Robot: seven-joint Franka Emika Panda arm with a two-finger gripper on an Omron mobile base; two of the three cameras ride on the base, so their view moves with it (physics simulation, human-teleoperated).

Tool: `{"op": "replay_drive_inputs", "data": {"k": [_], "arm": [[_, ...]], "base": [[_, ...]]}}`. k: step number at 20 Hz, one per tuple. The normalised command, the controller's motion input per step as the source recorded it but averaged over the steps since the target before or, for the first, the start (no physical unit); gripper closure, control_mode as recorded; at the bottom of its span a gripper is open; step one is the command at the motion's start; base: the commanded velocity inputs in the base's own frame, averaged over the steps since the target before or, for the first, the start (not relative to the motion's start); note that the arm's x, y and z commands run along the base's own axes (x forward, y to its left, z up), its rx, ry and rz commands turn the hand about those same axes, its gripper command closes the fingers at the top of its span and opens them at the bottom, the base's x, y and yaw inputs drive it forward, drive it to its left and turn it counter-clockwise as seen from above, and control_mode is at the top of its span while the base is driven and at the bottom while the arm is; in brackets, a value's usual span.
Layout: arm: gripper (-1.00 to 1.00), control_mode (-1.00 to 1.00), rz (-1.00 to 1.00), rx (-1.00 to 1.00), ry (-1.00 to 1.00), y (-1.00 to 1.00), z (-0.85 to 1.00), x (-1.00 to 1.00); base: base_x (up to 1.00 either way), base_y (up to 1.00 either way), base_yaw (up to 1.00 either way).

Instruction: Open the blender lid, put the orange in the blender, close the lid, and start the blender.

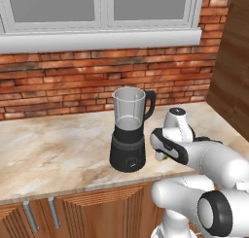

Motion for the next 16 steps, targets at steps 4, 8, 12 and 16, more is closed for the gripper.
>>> {"op": "replay_drive_inputs", "data": {"k": [4,8,12,16], "arm": [[-1.00,-1.00,0.00,0.00,0.01,0.00,-0.01,0.25],[-1.00,-1.00,0.00,0.00,0.02,0.00,-0.09,0.16],[-1.00,-1.00,0.01,0.00,0.02,0.00,-0.19,0.05],[-1.00,-1.00,0.02,0.00,0.02,0.00,-0.22,0.05]], "base": [[0.00,0.00,0.00],[0.00,0.00,0.00],[0.00,0.00,0.00],[0.00,0.00,0.00]]}}
